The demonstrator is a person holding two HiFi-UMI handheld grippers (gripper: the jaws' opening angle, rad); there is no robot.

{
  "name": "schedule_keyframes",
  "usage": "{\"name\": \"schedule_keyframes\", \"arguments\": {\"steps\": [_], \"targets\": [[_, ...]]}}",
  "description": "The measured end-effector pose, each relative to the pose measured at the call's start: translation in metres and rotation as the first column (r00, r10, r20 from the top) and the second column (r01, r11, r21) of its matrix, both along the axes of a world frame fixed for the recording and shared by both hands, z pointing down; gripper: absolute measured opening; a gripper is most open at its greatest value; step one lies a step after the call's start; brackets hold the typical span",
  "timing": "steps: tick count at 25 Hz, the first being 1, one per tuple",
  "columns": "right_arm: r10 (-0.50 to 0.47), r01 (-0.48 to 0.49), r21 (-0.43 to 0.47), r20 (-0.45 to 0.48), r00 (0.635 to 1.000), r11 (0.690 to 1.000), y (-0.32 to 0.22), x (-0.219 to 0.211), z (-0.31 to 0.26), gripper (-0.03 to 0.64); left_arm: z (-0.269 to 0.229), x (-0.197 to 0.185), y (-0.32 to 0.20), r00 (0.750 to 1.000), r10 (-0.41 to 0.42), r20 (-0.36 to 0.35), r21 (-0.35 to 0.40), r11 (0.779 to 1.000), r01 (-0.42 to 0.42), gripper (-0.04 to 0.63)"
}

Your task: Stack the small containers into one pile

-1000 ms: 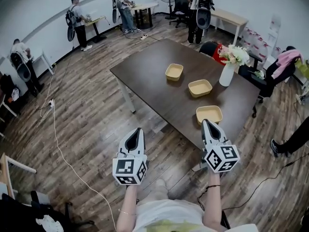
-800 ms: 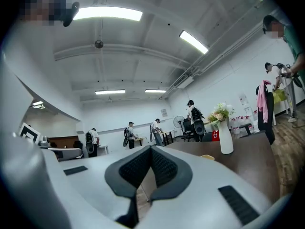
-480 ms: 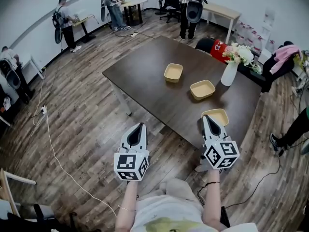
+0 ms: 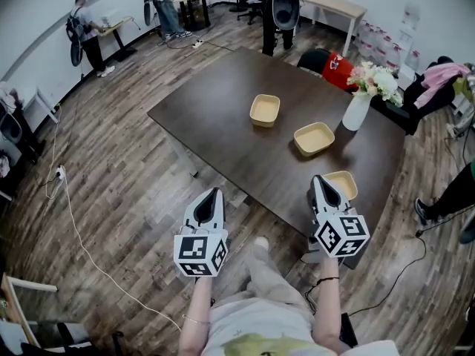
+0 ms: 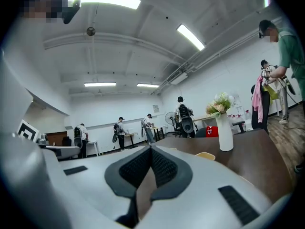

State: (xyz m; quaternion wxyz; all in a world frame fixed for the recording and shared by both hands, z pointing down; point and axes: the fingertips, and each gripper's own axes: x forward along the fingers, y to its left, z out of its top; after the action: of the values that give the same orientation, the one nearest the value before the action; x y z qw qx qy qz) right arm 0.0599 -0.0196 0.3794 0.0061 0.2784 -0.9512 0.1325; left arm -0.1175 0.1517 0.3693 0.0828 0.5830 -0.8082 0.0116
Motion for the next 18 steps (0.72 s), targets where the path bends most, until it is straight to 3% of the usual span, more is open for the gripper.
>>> {"name": "schedule_keyframes", "arguments": {"steps": [8,12,18], "targets": [[0.081,-0.082,-0.024,-0.008,0.997,0.996,-0.062,-0.022,0.006,0.021,0.007,-0.036,-0.078,0.996,0.089,-0.026,-0.009,0.996,-0.089,0.025],[0.127,-0.127,-0.047,-0.006,0.992,0.991,-0.094,-0.03,0.005,0.021,0.005,-0.033,-0.123,0.977,0.212,-0.004,-0.033,0.977,-0.212,0.025],[0.174,-0.175,-0.07,-0.028,0.984,0.982,-0.122,-0.033,0.011,0.021,0.008,-0.042,-0.17,0.963,0.27,-0.014,-0.066,0.961,-0.27,0.025]]}}
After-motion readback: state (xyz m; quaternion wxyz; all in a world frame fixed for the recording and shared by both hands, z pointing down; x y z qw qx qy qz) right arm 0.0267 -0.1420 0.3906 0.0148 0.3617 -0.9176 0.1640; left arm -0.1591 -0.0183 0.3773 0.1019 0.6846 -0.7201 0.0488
